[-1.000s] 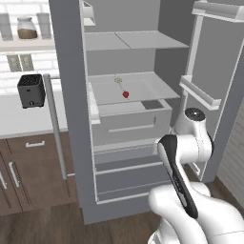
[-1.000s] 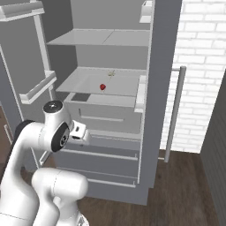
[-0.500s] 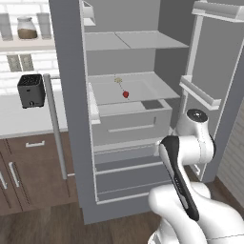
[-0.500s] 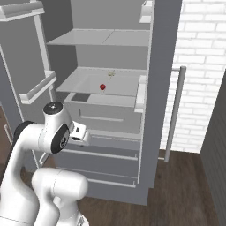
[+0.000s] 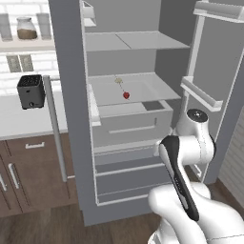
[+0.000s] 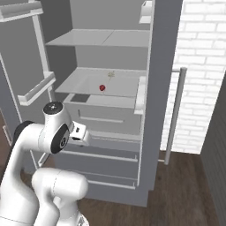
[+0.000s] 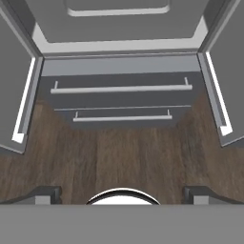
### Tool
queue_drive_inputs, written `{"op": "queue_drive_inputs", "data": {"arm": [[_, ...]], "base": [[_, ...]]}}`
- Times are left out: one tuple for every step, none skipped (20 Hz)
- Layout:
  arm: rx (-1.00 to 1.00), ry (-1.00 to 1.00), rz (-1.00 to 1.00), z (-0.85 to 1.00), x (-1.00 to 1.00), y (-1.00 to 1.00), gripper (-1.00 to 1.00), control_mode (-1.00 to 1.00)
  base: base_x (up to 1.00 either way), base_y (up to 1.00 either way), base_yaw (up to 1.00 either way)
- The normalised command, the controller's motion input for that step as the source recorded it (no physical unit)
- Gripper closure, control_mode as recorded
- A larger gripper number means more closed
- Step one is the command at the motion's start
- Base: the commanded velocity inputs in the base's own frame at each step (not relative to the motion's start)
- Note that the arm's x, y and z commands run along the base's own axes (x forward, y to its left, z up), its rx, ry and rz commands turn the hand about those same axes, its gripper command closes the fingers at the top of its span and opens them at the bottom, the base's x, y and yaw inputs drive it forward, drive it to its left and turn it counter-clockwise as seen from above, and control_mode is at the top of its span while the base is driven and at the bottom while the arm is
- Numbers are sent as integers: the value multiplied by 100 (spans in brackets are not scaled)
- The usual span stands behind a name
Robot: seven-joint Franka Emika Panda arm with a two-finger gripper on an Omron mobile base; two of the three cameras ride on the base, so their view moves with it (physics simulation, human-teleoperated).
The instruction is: Take the strawberry from the fridge and place it on top of the pancake, located on the dining counter.
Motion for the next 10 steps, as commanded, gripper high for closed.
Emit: {"op": "queue_drive_inputs", "data": {"arm": [[0, 0, 0, 0, 0, 0, -100, 100], [0, 0, 0, 0, 0, 0, -100, 100], [0, 0, 0, 0, 0, 0, -100, 100], [0, 0, 0, 0, 0, 0, -100, 100], [0, 0, 0, 0, 0, 0, -100, 100], [0, 0, 0, 0, 0, 0, -100, 100], [0, 0, 0, 0, 0, 0, -100, 100], [0, 0, 0, 0, 0, 0, -100, 100], [0, 0, 0, 0, 0, 0, -100, 100], [0, 0, 0, 0, 0, 0, -100, 100]], "base": [[64, 0, 0], [69, 0, 0], [76, 0, 0], [76, 0, 0], [71, 0, 0], [67, 0, 0], [66, 0, 0], [63, 0, 0], [61, 0, 0], [58, 0, 0]]}}
